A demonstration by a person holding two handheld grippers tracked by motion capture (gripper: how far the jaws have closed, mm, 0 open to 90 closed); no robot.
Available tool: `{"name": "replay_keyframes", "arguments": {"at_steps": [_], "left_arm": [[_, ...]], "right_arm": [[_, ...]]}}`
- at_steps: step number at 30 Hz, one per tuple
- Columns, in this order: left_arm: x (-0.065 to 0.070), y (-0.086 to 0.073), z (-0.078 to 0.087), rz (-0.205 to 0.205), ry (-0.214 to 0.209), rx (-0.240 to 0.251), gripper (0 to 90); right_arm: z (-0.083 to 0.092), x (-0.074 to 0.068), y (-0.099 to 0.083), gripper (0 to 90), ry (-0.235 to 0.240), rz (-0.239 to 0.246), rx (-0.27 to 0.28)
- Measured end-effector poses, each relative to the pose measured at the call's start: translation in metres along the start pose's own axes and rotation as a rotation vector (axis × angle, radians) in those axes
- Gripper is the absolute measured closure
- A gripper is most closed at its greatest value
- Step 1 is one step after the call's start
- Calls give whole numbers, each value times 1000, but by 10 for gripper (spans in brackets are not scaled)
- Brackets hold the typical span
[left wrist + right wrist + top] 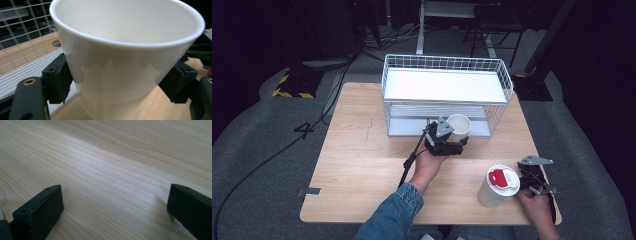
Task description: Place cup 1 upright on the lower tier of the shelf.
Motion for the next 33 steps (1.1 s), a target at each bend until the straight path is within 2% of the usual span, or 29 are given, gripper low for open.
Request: {"name": "replay_keyframes", "arguments": {"at_steps": [3, 4, 7, 13, 16, 17, 24, 27, 33], "left_arm": [[-14, -1, 1, 21, 35, -18, 220], [-14, -1, 1, 21, 35, -18, 220], [-26, -3, 2, 26, 60, -31, 220], [-39, -6, 2, 50, 73, -31, 220], [-47, -8, 1, 49, 91, -32, 219], [-52, -9, 0, 45, 112, -31, 219], [-63, -11, -3, 64, 137, -8, 219], [-66, -14, -9, 47, 151, -14, 219], [-73, -18, -18, 44, 166, -19, 219]], "right_arm": [[0, 0, 0, 4, 0, 0, 0], [0, 0, 0, 4, 0, 0, 0], [0, 0, 0, 4, 0, 0, 0], [0, 0, 0, 4, 0, 0, 0], [0, 0, 0, 4, -1, -1, 0], [0, 0, 0, 4, -1, -1, -1], [0, 0, 0, 4, -1, -1, 0], [0, 0, 0, 4, -1, -1, 0], [0, 0, 0, 4, -1, -1, 0]]}}
Point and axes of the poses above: each handheld gripper's, and its own axes: z roughly backward along the jaws, y roughly out of its top, x roughly to its right, the point moved 7 cm from there along -z, roughly forward along the jaws, and after that the axes turned 15 degrees about -y, right-handed, at the moved point
